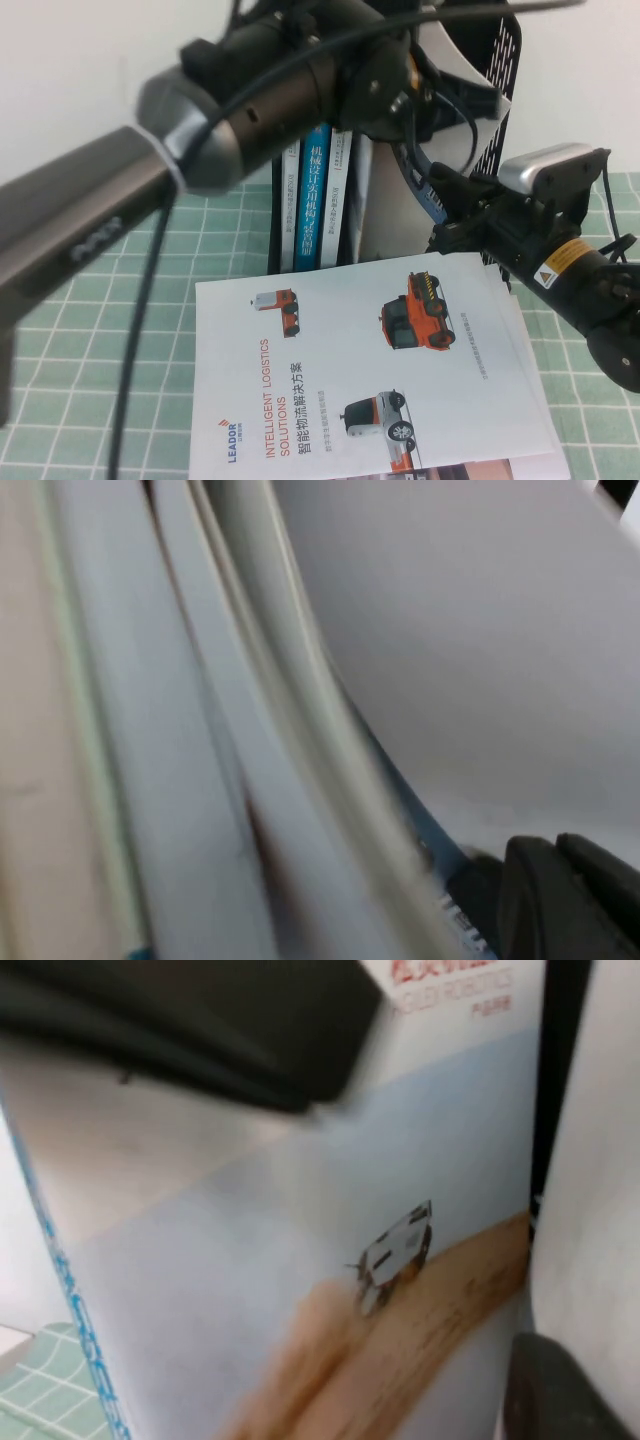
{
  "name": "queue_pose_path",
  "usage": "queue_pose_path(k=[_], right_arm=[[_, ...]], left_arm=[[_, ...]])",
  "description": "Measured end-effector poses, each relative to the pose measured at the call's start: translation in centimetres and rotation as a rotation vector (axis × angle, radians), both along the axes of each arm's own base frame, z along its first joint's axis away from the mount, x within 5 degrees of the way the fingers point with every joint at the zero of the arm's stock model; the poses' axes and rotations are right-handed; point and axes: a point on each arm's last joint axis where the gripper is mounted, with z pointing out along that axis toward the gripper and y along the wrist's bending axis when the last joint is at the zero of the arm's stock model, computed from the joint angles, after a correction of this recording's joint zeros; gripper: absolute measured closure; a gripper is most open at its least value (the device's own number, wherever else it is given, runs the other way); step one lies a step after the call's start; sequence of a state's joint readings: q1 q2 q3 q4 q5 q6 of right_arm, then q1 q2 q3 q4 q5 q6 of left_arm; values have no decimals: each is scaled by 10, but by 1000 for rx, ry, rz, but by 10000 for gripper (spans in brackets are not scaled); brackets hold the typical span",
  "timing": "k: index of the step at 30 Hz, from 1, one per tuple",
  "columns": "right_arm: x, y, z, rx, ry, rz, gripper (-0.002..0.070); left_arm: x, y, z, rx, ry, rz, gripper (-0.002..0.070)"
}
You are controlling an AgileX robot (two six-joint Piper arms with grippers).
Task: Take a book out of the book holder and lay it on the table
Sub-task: Pick up the right side book from the book shelf
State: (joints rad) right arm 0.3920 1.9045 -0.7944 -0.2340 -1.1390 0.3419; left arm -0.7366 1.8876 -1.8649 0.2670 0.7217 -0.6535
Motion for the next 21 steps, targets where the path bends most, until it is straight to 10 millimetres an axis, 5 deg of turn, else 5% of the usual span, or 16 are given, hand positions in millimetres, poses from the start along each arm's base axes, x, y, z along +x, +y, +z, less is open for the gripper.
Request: queue_pose_path(k=[9, 16, 21], right_arm=[[-2, -5, 24, 14, -46, -44, 668], [-34, -13, 113, -42, -382, -34, 668], [-78, -17, 171, -168, -673, 40, 668]], left_arm=[[-44, 40, 83, -53, -164, -48, 678], [-104, 82, 147, -122, -271, -177, 678], [-136, 102, 166, -133, -266, -252, 678]])
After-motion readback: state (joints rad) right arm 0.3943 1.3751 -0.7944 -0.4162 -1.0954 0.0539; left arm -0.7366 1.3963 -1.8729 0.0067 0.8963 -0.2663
